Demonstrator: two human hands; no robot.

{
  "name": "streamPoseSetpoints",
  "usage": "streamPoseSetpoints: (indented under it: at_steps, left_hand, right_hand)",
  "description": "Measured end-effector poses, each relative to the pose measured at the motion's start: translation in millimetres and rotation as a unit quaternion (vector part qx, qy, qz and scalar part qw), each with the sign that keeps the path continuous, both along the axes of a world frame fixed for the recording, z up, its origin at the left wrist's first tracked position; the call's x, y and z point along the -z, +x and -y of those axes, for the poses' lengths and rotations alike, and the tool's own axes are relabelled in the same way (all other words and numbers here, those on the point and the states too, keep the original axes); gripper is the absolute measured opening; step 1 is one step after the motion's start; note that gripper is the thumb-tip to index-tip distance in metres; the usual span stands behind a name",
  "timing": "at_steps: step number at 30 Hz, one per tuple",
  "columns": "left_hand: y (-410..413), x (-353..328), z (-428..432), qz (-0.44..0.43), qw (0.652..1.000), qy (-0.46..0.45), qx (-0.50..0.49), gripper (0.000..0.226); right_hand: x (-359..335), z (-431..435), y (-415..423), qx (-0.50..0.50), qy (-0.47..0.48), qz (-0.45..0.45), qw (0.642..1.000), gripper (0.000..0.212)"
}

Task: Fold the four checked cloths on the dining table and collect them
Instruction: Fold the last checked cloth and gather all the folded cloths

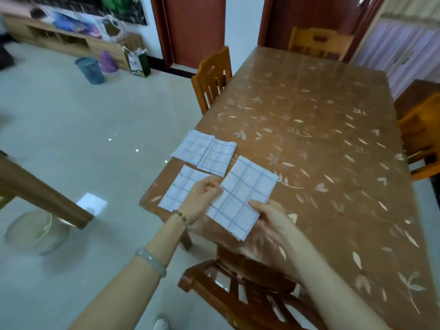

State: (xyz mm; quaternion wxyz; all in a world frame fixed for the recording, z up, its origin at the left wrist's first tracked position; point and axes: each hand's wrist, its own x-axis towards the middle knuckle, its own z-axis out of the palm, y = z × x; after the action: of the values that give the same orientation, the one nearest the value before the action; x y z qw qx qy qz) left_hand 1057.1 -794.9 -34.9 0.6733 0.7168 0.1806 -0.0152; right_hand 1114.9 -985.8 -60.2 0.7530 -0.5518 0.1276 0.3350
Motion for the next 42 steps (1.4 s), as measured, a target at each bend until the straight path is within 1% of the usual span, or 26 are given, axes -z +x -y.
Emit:
streamPoseSetpoints:
  at_steps: [2,5,7,9,11,13,15,17,22,25,28,31,32,34,37,39,42]
  left_hand:
    - [-28,-3,-40,-0.027,0.999,-0.034,0.0,0.017]
    - [-68,-6,-99,-0.055,0.989,-0.137,0.012,0.009]
    - [-89,-10,-135,-0.059,0.983,-0.176,0.01,0.019]
    - [-104,-19,-169,-0.043,0.984,-0.174,-0.005,0.023]
    - [-115,-28,-199,-0.026,0.985,-0.169,-0.03,0.021]
    - [-120,-33,-224,-0.012,0.987,-0.157,-0.031,0.022]
    - [-120,-35,-241,-0.001,0.992,-0.125,-0.021,0.025]
    - [-116,-35,-251,0.011,0.994,-0.102,-0.024,0.024]
    - [-82,-29,-281,0.025,0.994,-0.094,-0.054,0.017]
    - [-49,-20,-306,0.014,0.998,-0.054,-0.041,0.02]
    - [-5,-12,-331,0.012,0.997,-0.057,-0.05,0.02]
    - [46,-12,-345,-0.006,0.996,-0.079,-0.035,0.016]
    - [63,-13,-347,-0.013,0.996,-0.087,-0.026,0.015]
    - [95,-15,-347,-0.02,0.995,-0.095,0.001,0.015]
    - [137,-12,-343,-0.029,0.995,-0.086,0.041,0.013]
    - [162,-4,-332,-0.05,0.993,-0.072,0.081,0.011]
    - [196,15,-311,-0.084,0.982,-0.039,0.163,0.008]
  right_hand:
    - [-6,-40,-18,-0.01,-0.048,0.036,0.998,0.029]
    - [-20,-99,-46,-0.039,-0.074,0.1,0.991,0.022]
    - [-30,-137,-62,-0.073,-0.08,0.146,0.983,0.027]
    - [-38,-171,-78,-0.11,-0.084,0.171,0.975,0.027]
    - [-45,-197,-92,-0.134,-0.081,0.157,0.975,0.018]
    - [-53,-217,-103,-0.159,-0.075,0.149,0.973,0.015]
    - [-58,-232,-106,-0.184,-0.095,0.162,0.965,0.016]
    - [-59,-243,-103,-0.203,-0.123,0.176,0.955,0.014]
    - [-59,-270,-67,-0.245,-0.175,0.199,0.933,0.011]
    - [-47,-284,-35,-0.253,-0.172,0.175,0.936,0.008]
    - [-34,-295,-1,-0.251,-0.116,0.112,0.954,0.019]
    - [-18,-304,28,-0.227,-0.065,0.059,0.97,0.044]
    - [-12,-306,35,-0.21,-0.055,0.046,0.975,0.048]
    - [-3,-306,47,-0.151,-0.042,0.021,0.987,0.047]
    - [-1,-298,60,-0.049,-0.036,-0.01,0.998,0.037]
    - [2,-286,64,0.026,-0.055,-0.021,0.998,0.036]
    - [5,-264,63,0.156,-0.078,-0.036,0.984,0.035]
